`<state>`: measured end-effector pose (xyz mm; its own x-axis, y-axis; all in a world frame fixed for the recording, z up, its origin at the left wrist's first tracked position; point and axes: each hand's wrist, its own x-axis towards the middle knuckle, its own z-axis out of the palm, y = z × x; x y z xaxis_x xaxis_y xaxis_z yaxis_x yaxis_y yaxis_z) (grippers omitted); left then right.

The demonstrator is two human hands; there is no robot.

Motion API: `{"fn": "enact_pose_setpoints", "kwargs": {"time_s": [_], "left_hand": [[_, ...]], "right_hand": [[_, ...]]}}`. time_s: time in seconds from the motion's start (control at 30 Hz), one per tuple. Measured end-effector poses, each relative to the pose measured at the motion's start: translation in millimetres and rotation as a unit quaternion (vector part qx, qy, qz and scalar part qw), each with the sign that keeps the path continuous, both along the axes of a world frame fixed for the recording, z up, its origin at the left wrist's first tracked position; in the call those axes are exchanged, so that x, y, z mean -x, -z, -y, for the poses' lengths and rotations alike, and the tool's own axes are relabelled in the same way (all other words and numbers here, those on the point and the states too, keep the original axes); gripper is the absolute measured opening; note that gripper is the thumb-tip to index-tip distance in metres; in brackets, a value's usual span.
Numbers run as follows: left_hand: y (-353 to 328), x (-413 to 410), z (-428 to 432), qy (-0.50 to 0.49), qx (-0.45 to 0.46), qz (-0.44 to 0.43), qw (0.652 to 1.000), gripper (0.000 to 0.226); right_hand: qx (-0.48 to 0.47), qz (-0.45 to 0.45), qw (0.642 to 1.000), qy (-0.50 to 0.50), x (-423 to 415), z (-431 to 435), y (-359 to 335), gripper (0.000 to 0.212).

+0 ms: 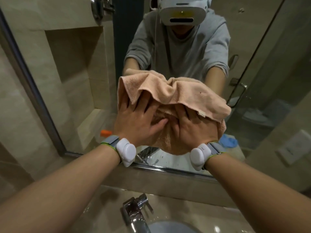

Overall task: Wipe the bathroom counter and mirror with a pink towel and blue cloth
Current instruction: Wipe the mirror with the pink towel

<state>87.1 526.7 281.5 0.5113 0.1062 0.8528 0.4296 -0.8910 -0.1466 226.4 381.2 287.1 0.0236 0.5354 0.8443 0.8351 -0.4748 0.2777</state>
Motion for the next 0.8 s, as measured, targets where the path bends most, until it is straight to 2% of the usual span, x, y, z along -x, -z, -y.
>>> {"fn": "enact_pose_setpoints", "kwargs": {"time_s": [0.17, 0.3, 0.43, 0.5, 0.63, 0.77, 0.8], "left_hand": [[43, 5, 14, 0.012, -0.003, -0.064, 0.998, 0.070], [86, -2, 31, 0.026, 0.016, -0.085, 0.996, 0.060], [127, -1, 47, 0.038, 0.043, -0.110, 0.992, 0.055], [142, -1, 55, 0.017, 0.054, -0.129, 0.990, 0.056], [153, -5, 70, -0.013, 0.094, -0.123, 0.988, 0.075], [129, -12, 89, 0.012, 0.108, -0.092, 0.990, 0.077], [116, -17, 94, 0.015, 0.109, -0.090, 0.990, 0.077]], "right_hand": [[0.085, -0.015, 0.996, 0.019, -1, 23, 50, 0.054], [0.153, -0.087, 0.984, 0.009, 0, 43, 88, 0.048], [0.226, -0.123, 0.966, 0.034, 2, 60, 123, 0.052], [0.237, -0.146, 0.960, 0.045, 2, 65, 135, 0.049], [0.245, -0.171, 0.953, 0.047, 4, 69, 140, 0.049], [0.205, -0.242, 0.948, 0.042, 3, 86, 113, 0.058], [0.186, -0.233, 0.954, 0.047, 0, 92, 100, 0.059]]}}
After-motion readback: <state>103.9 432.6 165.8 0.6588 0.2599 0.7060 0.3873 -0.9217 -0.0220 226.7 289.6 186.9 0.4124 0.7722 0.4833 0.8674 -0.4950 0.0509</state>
